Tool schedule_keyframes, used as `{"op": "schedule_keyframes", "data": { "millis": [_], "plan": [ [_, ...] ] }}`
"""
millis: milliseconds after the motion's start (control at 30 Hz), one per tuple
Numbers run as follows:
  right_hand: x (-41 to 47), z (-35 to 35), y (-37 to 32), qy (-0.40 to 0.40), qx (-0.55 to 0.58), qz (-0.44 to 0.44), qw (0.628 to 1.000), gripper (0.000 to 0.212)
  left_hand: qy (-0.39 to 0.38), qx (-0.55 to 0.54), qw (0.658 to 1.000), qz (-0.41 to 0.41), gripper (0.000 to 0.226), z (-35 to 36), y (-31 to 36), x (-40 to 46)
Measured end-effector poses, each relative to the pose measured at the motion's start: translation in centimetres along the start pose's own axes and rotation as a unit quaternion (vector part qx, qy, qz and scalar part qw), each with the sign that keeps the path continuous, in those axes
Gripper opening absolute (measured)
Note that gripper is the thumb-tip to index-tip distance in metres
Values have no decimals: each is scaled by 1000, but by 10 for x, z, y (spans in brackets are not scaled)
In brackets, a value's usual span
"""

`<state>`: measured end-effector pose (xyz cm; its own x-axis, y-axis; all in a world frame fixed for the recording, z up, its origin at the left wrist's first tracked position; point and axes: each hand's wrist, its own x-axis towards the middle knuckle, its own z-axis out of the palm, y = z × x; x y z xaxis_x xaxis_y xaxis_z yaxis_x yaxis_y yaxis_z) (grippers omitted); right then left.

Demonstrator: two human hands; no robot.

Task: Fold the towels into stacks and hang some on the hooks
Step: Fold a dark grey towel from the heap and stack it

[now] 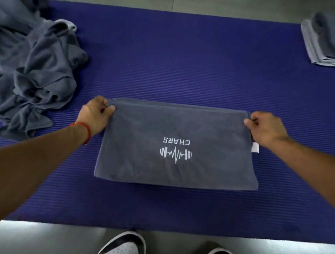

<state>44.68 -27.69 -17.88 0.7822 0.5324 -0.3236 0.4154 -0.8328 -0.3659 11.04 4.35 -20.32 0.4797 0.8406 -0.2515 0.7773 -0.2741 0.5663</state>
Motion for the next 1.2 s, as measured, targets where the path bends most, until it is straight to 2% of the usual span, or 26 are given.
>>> {"op": "schedule_keyframes", "data": {
  "millis": [200,300,400,433,467,533,600,667,800,933,1000,1100,1133,1200],
  "plan": [
    [-1,-1,1,18,-22,20,999,33,0,-56,998,42,13,-4,-9,4],
    [-6,-1,-5,30,-19,21,999,30,4,-41,999,34,10,-1,-1,8],
    [-11,1,-5,22,6,41,999,36,34,-57,998,2,20,1,6,4],
    [-15,4,0,11,-6,48,999,41,60,-24,998,22,25,2,7,-4],
    [-20,7,5,4,-24,55,998,45,84,37,993,71,30,5,8,-16],
    [-34,15,19,-8,-45,71,996,52,95,167,955,225,35,15,13,-50],
    [-47,19,23,-18,-32,73,997,55,46,214,905,363,37,33,20,-88],
    [-53,20,21,-17,-12,82,996,48,-17,226,884,409,42,58,21,-114],
    [-54,16,4,-44,50,133,989,33,-68,309,869,382,56,88,13,-122],
    [-57,13,-16,-43,-8,113,993,26,-80,316,864,384,56,87,8,-116],
    [-56,15,-15,-54,75,151,984,33,-89,311,868,376,56,86,9,-116],
    [-54,4,-9,-95,287,222,927,40,-115,294,875,367,57,83,10,-115],
    [-56,-5,-7,-112,319,226,914,37,-128,281,879,363,58,81,11,-114],
    [-64,-24,-6,-170,284,186,925,24,-152,253,888,353,60,77,12,-112]
  ]
}}
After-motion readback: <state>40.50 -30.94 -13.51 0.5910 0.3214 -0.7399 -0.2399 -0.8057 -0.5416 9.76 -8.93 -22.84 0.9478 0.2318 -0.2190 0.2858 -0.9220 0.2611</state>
